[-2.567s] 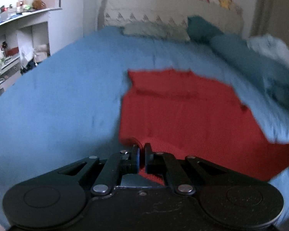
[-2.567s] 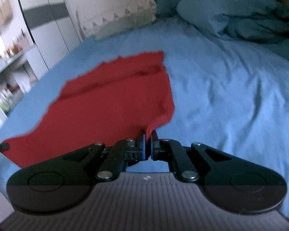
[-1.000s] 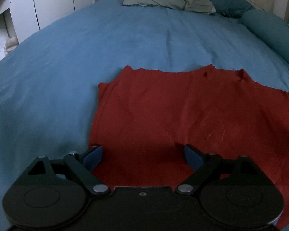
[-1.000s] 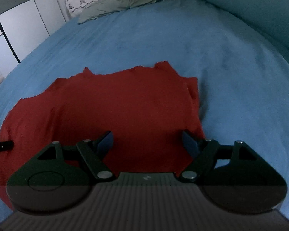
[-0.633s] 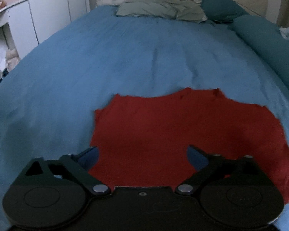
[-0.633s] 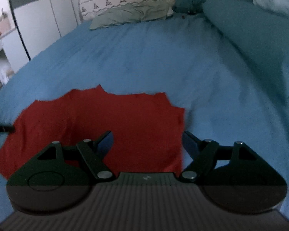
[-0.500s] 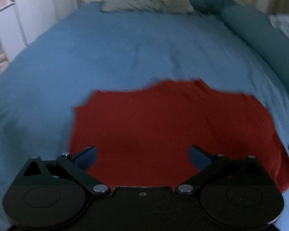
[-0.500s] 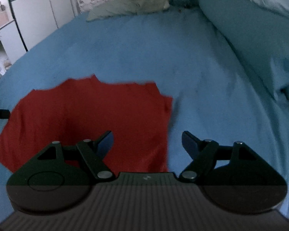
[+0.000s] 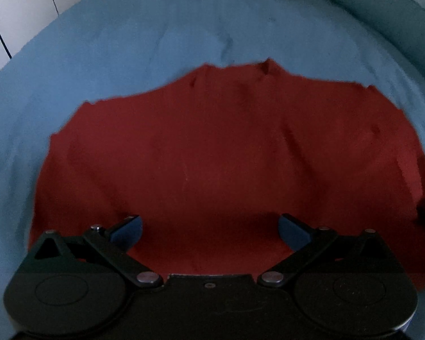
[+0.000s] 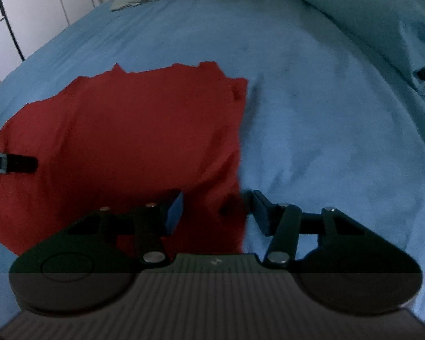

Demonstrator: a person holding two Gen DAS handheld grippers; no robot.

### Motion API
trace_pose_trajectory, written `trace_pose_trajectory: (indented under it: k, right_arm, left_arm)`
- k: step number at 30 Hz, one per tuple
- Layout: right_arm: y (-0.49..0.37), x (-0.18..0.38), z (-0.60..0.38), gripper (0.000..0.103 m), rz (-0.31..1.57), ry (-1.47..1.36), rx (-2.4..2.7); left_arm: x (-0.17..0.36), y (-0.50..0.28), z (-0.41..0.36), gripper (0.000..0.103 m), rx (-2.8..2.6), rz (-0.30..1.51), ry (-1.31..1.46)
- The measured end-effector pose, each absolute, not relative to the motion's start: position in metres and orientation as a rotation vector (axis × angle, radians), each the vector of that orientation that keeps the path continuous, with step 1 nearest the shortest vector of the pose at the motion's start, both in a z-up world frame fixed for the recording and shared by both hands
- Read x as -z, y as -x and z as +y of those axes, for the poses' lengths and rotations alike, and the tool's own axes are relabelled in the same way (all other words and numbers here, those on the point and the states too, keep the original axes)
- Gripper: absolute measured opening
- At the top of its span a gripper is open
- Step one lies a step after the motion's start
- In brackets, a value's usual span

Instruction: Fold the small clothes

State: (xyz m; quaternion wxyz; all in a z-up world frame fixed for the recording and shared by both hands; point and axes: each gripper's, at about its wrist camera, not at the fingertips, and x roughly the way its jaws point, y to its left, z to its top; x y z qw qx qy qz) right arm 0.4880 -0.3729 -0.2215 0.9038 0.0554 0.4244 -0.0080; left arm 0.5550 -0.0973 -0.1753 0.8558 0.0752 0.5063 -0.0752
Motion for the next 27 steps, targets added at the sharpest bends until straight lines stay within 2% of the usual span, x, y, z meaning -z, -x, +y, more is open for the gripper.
trace_pose_trajectory:
  k: [2,3,5,7,9,15,21,24,27]
  right_arm:
    - [-0.489,0.222,-0.37,0.068,0.89,-0.106,-0.003]
    - [-0.491,0.223,-0.37,0.065,0.895,-0.114,-0.009]
    - [-0.493,0.222,-0.374,0.053,0.905,-0.146,-0.023]
    - [-0.496,0.218,-0.379,0.032,0.918,-0.193,-0.019]
    - [-0.498,0.211,-0.388,0.028,0.935,-0.295,-0.009]
    - [-0.501,0.153,-0.4,0.026,0.837,-0.638,-0.061]
    - [-0.544,0.085,-0.298,0.025,0.782,-0.575,-0.34]
    - [-0.566,0.087,-0.209,0.025,0.841,-0.457,-0.516]
    - [-0.581,0.124,-0.124,0.025,0.938,-0.34,-0.613]
  left_arm:
    - [0.18,-0.557,-0.096,0.103,0.155,1.079,-0.145]
    - [0.182,-0.559,-0.096,0.103,0.155,1.084,-0.144]
    - [0.184,-0.56,-0.097,0.103,0.158,1.092,-0.152]
    - [0.184,-0.562,-0.097,0.103,0.155,1.105,-0.148]
    - [0.186,-0.567,-0.097,0.103,0.154,1.124,-0.147]
    - [0.175,-0.579,-0.085,0.103,0.186,1.198,-0.109]
    - [0.136,-0.551,-0.016,0.103,0.136,1.125,-0.107]
    - [0.13,-0.528,0.032,0.103,0.1,1.114,-0.069]
    - [0.138,-0.505,0.074,0.103,0.073,1.117,-0.037]
